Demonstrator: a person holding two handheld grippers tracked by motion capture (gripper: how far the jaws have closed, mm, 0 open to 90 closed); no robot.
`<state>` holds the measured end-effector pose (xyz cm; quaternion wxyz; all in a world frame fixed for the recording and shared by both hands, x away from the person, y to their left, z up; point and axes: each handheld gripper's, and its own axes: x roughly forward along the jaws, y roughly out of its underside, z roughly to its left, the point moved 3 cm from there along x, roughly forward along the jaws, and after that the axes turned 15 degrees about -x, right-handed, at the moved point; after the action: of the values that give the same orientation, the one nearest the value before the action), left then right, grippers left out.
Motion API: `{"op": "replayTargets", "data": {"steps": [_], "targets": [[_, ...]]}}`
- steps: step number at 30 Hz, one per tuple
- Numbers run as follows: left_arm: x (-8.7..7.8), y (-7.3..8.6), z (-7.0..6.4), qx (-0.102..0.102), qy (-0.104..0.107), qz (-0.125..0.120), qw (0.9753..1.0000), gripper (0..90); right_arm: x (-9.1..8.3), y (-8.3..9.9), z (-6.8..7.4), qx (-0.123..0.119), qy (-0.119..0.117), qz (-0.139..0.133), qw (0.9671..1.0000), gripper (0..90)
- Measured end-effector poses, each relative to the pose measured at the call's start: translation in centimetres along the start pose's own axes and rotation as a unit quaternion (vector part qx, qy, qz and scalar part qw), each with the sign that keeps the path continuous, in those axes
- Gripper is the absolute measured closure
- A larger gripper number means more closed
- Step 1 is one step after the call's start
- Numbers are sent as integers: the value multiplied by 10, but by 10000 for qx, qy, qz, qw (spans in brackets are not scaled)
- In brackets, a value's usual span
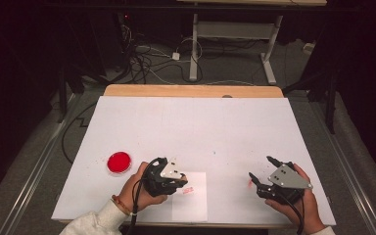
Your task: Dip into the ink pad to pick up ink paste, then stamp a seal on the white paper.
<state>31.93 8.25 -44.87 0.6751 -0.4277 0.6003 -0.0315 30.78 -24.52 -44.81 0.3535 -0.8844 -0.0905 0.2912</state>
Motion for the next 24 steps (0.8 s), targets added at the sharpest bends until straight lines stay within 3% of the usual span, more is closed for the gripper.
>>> {"op": "replayTargets", "data": {"steps": [24], "targets": [[-20,4,12,-126,-217,-197,9995,735,2,-5,2,-73,-65,-119,9999,265]]}}
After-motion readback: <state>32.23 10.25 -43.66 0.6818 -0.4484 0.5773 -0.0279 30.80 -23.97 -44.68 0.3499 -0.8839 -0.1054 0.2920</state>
